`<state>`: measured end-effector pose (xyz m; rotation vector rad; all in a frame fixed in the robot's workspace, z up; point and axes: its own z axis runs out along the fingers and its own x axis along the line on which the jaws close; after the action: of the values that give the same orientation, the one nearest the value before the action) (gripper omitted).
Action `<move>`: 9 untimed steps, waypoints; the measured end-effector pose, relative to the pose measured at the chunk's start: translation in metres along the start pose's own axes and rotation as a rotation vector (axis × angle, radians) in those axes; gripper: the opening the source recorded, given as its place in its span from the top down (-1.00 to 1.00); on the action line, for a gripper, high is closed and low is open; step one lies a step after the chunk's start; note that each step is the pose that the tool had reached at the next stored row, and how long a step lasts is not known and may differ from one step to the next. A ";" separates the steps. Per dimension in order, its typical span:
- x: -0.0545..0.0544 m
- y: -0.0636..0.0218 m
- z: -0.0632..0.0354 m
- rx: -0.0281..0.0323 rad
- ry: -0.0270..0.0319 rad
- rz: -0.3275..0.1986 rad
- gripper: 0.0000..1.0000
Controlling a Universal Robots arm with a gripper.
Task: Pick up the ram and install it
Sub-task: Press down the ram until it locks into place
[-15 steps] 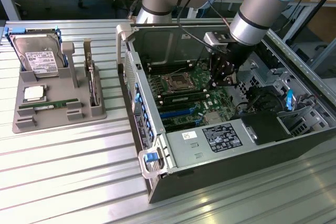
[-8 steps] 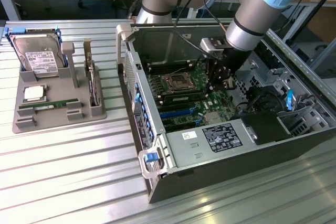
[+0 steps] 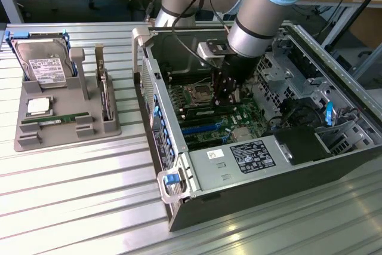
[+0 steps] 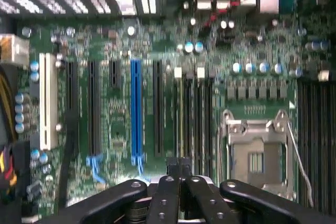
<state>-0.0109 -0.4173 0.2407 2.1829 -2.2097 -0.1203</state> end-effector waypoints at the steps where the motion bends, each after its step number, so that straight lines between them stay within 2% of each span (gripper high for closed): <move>1: 0.000 0.0133 0.0017 0.0013 -0.0002 0.000 0.80; 5: 0.001 0.0491 0.0093 0.0047 -0.0003 0.000 0.80; 9: 0.002 0.0494 0.0148 0.0043 0.0003 0.000 0.80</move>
<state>-0.0614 -0.4180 0.2297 2.1850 -2.2118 -0.1154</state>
